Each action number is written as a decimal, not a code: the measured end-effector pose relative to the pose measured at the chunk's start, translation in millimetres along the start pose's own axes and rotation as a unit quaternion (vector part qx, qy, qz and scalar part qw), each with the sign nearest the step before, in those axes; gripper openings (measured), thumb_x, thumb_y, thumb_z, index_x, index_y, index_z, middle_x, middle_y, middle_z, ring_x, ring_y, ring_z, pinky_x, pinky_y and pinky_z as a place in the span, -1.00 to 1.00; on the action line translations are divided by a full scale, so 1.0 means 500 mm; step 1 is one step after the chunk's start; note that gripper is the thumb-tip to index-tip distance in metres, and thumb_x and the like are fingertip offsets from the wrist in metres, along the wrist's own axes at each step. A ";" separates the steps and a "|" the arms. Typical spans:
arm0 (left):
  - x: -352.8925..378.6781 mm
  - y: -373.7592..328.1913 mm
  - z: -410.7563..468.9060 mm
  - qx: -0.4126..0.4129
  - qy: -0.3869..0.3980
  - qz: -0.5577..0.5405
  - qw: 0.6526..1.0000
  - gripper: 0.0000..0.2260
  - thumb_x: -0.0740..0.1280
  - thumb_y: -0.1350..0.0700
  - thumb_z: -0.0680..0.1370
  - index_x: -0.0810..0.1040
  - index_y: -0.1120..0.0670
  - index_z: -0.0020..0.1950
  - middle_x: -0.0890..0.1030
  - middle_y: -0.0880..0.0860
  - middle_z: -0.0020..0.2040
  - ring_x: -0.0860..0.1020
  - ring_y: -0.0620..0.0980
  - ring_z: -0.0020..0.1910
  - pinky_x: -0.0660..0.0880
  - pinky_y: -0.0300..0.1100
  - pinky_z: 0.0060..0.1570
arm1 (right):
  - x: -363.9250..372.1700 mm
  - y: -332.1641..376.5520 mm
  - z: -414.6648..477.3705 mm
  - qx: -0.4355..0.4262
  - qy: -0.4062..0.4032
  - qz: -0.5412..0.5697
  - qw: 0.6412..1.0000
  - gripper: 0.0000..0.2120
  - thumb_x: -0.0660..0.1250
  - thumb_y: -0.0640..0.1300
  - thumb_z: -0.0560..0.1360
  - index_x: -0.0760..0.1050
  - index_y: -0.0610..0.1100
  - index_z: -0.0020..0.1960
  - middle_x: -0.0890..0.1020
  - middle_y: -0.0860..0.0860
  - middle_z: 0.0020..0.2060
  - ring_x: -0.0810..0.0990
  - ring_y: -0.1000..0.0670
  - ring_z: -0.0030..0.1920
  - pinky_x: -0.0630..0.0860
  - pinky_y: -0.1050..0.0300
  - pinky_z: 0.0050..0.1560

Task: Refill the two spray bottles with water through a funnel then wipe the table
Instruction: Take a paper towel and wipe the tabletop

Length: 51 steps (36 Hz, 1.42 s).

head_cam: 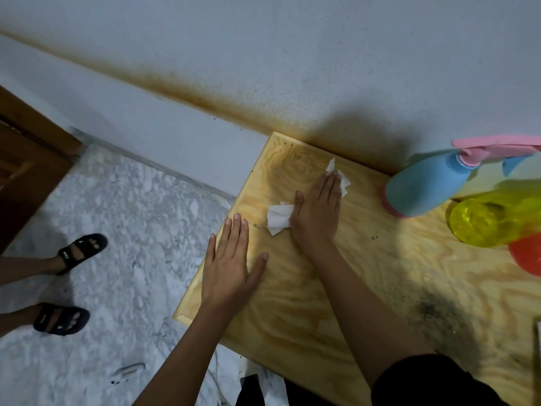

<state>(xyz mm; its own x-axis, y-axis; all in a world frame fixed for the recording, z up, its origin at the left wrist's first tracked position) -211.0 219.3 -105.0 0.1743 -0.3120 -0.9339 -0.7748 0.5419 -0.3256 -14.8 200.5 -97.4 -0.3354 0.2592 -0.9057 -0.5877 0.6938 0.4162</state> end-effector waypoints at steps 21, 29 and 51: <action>-0.009 0.026 -0.054 -0.033 -0.016 -0.021 0.999 -0.32 -0.08 -0.32 0.54 -0.10 0.03 0.55 -0.13 -0.09 0.55 -0.18 -0.19 0.51 -0.31 -0.17 0.45 | 0.042 0.102 -0.059 -0.346 0.136 -0.021 0.928 -0.28 0.04 0.16 0.50 0.25 -0.41 0.39 0.28 -0.34 0.40 0.23 -0.25 0.45 0.04 0.03 0.46; -0.010 0.024 -0.052 -0.028 -0.020 -0.025 0.999 -0.30 -0.08 -0.33 0.53 -0.08 0.04 0.55 -0.12 -0.10 0.54 -0.19 -0.21 0.50 -0.27 -0.17 0.46 | 0.016 0.092 -0.133 -0.444 0.103 -0.021 0.890 -0.56 0.08 -0.18 0.50 0.40 -0.41 0.28 0.49 -0.28 0.26 0.47 -0.20 0.29 0.25 0.05 0.37; 0.001 -0.028 -0.043 -0.031 -0.047 -0.013 0.998 -0.26 -0.09 -0.31 0.52 -0.01 0.14 0.55 -0.04 0.03 0.56 -0.18 -0.15 0.51 -0.22 -0.12 0.48 | -0.076 -0.148 -0.181 -0.286 0.080 -0.165 0.940 -0.41 0.08 -0.14 0.35 0.40 -0.24 0.35 0.46 -0.15 0.34 0.47 -0.09 0.32 0.37 0.01 0.30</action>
<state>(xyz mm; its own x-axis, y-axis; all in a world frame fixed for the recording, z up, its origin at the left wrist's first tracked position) -213.1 194.4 -97.8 0.2494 -0.2492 -0.9358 -0.8052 0.4836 -0.3433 -25.2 78.5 -86.6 -0.1440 -0.0426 -0.9887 -0.9641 0.2314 0.1305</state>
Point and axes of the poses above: each hand's wrist, its own z-axis towards the middle knuckle, its own x-axis out of the palm, y = z × x, the point moved 10 cm from there along z, towards the middle knuckle
